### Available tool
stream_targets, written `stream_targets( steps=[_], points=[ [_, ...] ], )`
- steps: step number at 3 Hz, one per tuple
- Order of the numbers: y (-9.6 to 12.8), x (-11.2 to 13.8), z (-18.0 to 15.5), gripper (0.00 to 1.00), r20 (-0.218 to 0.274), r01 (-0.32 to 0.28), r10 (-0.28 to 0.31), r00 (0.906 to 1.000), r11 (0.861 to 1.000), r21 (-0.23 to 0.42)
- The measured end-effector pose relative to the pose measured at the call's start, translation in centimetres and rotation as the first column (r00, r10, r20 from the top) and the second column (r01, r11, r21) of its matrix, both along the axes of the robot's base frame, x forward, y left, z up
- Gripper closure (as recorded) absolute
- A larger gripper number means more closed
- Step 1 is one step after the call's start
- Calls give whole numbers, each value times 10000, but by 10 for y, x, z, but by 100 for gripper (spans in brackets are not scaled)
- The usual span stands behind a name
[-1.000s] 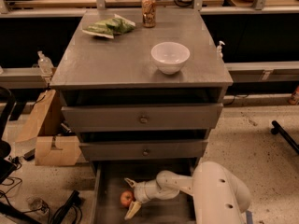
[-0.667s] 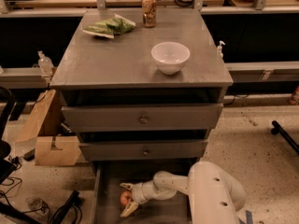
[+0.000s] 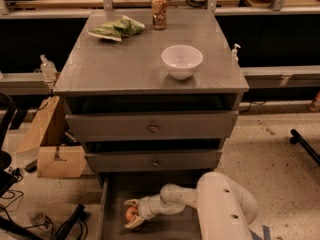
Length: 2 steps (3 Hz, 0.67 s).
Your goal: Pick apple from bottom drawer and place on counter
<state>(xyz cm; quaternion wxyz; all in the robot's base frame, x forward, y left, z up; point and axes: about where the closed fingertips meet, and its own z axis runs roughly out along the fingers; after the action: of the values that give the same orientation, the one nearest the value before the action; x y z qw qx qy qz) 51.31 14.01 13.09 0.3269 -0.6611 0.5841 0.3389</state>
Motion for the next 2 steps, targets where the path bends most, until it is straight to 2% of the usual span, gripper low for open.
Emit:
stream_targets(
  steps=[1, 2],
  points=[
    [0, 0, 2, 87, 1, 0, 0, 10000, 10000, 0],
    [6, -8, 20, 100, 47, -116, 115, 9999, 9997, 229]
  ],
)
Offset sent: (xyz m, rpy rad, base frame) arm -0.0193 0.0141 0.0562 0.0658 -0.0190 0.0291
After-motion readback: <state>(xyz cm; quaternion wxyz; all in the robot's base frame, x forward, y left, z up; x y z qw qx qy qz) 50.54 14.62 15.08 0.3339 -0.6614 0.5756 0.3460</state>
